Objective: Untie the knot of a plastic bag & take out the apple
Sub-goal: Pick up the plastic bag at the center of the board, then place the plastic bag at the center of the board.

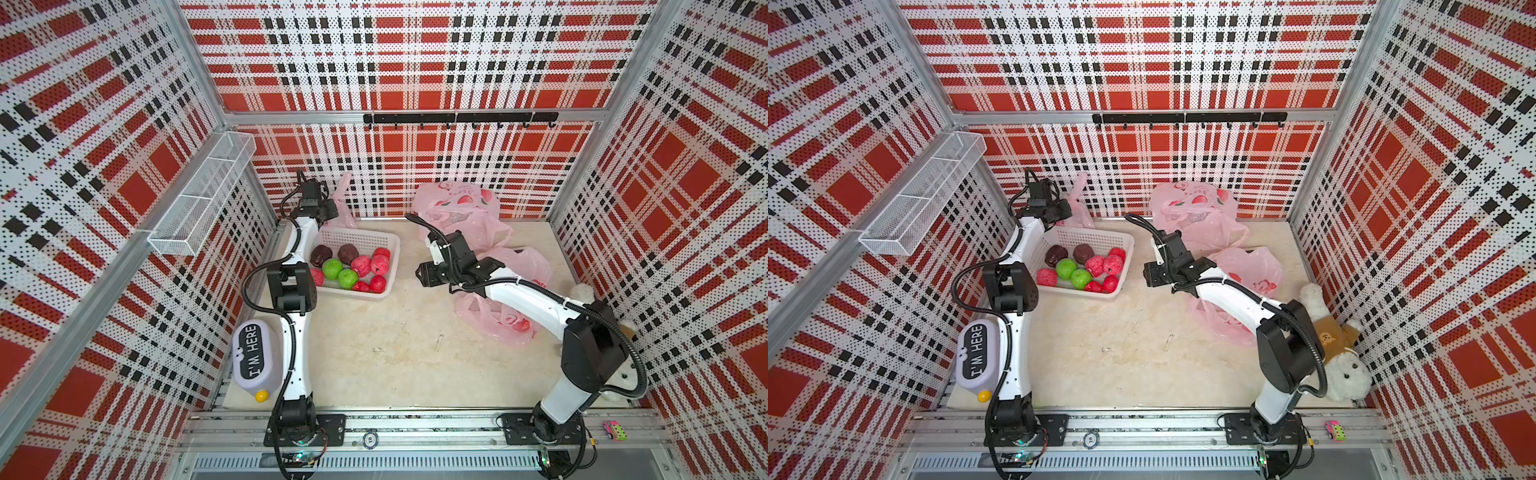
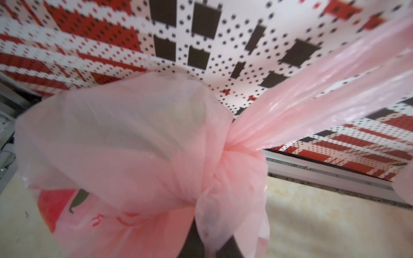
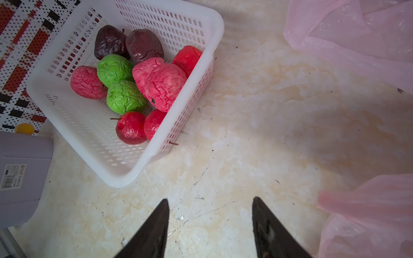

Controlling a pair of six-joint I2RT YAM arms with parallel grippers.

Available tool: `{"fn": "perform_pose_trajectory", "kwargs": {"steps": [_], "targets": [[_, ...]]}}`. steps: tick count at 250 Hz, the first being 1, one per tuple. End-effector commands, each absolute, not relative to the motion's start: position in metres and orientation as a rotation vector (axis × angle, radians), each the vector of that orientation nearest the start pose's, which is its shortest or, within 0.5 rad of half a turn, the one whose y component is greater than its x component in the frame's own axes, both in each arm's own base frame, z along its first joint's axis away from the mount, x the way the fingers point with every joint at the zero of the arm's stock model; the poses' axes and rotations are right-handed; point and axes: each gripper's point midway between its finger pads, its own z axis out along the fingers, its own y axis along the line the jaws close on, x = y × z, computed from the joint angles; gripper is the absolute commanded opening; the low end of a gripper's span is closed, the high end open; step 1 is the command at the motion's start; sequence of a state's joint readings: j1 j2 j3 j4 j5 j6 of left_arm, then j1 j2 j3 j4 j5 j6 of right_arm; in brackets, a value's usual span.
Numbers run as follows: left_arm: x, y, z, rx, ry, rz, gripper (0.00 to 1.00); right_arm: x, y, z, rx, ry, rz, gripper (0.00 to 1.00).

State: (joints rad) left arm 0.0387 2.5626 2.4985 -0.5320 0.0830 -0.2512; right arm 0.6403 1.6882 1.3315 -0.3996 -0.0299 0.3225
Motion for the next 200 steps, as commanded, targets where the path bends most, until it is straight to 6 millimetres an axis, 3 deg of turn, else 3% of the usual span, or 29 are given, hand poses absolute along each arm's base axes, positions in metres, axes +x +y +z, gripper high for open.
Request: {"fn": "perform_pose_trajectory", "kwargs": {"steps": [1, 68, 120, 169, 200], "targets": [[0.688, -0.001, 0.286, -0.194, 1.911, -0.290, 0.04, 0.383, 0.286, 0.206, -0.374, 2.260, 0.513, 0.60], [0.645, -0.030, 0.398, -0.081, 1.744, -0.317, 0.02, 0.366, 0.271, 0.221, -0.328, 2.220, 0.524, 0.59], [0.577, -0.079, 0.471, 0.081, 1.655, -0.324, 0.02, 0.342, 0.257, 0.233, -0.299, 2.191, 0.570, 0.59], [0.500, -0.121, 0.512, 0.184, 1.597, -0.405, 0.02, 0.310, 0.243, 0.236, -0.271, 2.188, 0.627, 0.60], [0.448, -0.158, 0.515, 0.286, 1.590, -0.503, 0.02, 0.291, 0.234, 0.235, -0.231, 2.188, 0.690, 0.60]]}}
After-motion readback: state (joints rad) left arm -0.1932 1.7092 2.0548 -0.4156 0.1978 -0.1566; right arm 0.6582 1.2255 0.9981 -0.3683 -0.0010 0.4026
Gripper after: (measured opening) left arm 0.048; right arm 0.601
